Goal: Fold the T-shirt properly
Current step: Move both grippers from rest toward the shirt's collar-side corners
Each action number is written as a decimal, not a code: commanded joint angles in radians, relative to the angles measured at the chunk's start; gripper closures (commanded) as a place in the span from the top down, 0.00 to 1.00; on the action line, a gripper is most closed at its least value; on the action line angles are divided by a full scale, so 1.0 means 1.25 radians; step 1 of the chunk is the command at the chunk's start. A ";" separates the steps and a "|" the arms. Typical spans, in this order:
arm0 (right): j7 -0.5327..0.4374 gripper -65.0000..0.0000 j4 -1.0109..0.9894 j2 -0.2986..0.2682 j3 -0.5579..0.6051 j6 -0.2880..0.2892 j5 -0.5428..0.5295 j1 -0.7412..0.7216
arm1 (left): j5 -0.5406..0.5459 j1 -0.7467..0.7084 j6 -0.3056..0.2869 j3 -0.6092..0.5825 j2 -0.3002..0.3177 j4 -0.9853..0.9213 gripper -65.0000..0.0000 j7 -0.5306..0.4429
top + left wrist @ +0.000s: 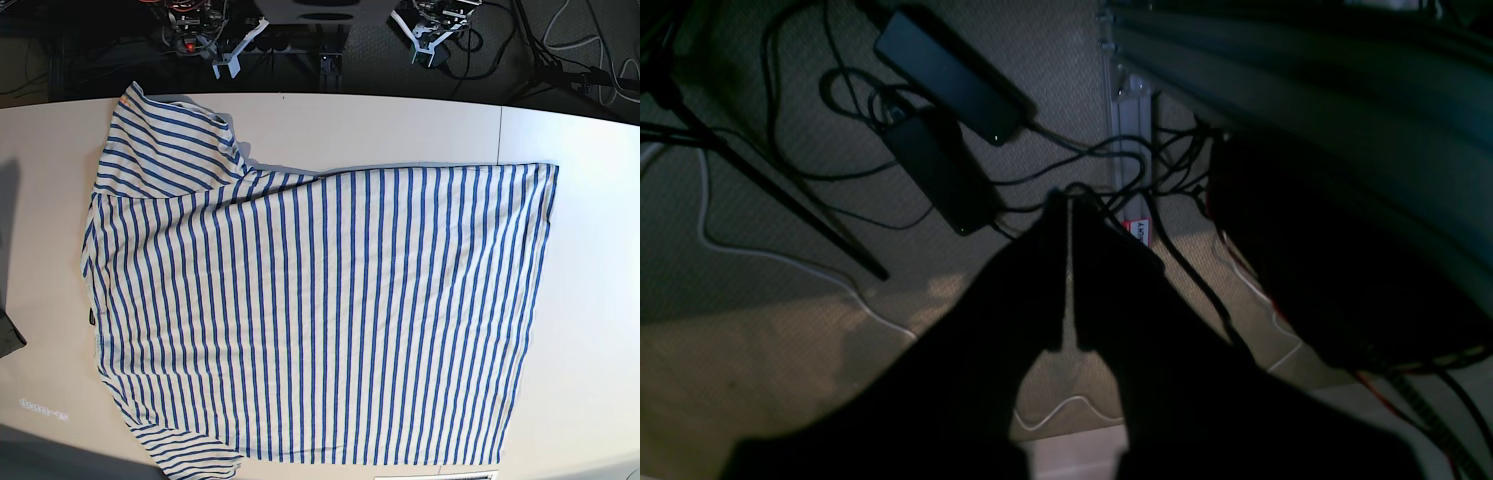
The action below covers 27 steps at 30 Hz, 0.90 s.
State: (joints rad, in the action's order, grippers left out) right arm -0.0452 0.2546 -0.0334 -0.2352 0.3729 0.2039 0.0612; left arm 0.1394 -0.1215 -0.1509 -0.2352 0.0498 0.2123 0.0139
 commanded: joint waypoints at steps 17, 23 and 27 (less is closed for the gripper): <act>-0.006 0.03 0.276 -0.050 0.002 0.003 -0.087 0.216 | 0.036 -0.079 -0.116 0.001 0.036 0.115 0.02 -0.015; 0.001 0.03 0.397 -0.117 0.002 0.042 -0.180 0.323 | 0.077 -0.221 -0.128 0.001 0.089 0.369 0.02 -0.014; 0.003 0.03 0.474 -0.161 0.002 0.044 -0.260 0.397 | 0.077 -0.321 -0.128 0.001 0.117 0.537 0.02 -0.014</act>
State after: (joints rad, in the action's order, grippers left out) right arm -0.0307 0.8406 -0.2203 -0.2298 0.3996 -0.1181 0.5446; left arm 0.2337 -0.5137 -0.2966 -0.2344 0.1917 0.8810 0.0078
